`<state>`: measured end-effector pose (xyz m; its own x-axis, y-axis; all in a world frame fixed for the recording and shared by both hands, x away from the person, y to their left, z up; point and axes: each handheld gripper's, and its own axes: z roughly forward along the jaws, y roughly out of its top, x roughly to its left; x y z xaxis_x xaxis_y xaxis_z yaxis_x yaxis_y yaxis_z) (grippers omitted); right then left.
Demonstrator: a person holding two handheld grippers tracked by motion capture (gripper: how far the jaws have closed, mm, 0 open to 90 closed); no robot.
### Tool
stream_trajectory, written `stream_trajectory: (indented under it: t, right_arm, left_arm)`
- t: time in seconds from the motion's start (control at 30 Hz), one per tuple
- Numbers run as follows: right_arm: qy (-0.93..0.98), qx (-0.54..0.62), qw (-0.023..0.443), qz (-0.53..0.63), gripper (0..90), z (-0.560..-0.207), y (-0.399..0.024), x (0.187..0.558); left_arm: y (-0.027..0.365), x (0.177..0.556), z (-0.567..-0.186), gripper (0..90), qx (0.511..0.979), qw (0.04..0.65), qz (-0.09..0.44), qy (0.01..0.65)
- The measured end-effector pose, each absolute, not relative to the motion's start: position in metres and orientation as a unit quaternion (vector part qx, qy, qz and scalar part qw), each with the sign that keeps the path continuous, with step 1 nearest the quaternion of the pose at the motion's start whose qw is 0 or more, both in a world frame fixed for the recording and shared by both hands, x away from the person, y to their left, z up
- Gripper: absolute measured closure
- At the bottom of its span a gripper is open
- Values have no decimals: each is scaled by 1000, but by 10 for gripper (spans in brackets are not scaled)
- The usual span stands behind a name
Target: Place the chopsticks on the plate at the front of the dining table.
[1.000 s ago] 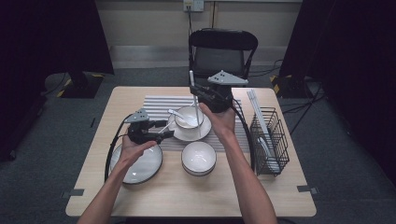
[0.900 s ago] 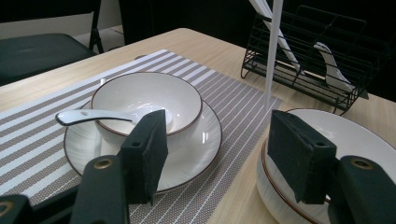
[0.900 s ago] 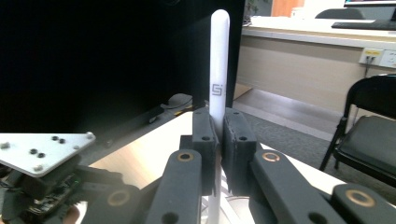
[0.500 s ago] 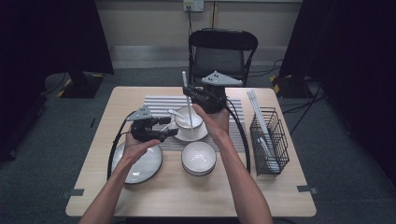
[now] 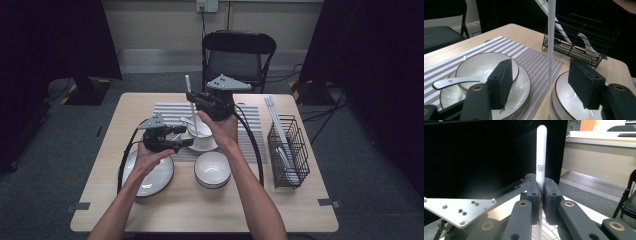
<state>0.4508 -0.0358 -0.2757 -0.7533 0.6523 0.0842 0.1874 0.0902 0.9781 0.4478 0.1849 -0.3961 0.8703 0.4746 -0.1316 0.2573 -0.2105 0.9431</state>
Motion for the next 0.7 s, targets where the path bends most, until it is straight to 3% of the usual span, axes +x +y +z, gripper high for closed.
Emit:
stream_trajectory:
  t: [0.43,0.6,0.7]
  right_arm:
    - [705,293,176,621,850,-276,-32,446]
    - [706,293,172,621,850,-277,-31,446]
    - [707,293,173,621,850,-278,-30,446]
  left_arm:
    - [178,451,-387,501,760,601,83,234]
    - [177,453,-388,622,763,595,88,236]
    - [176,454,-389,648,758,600,81,241]
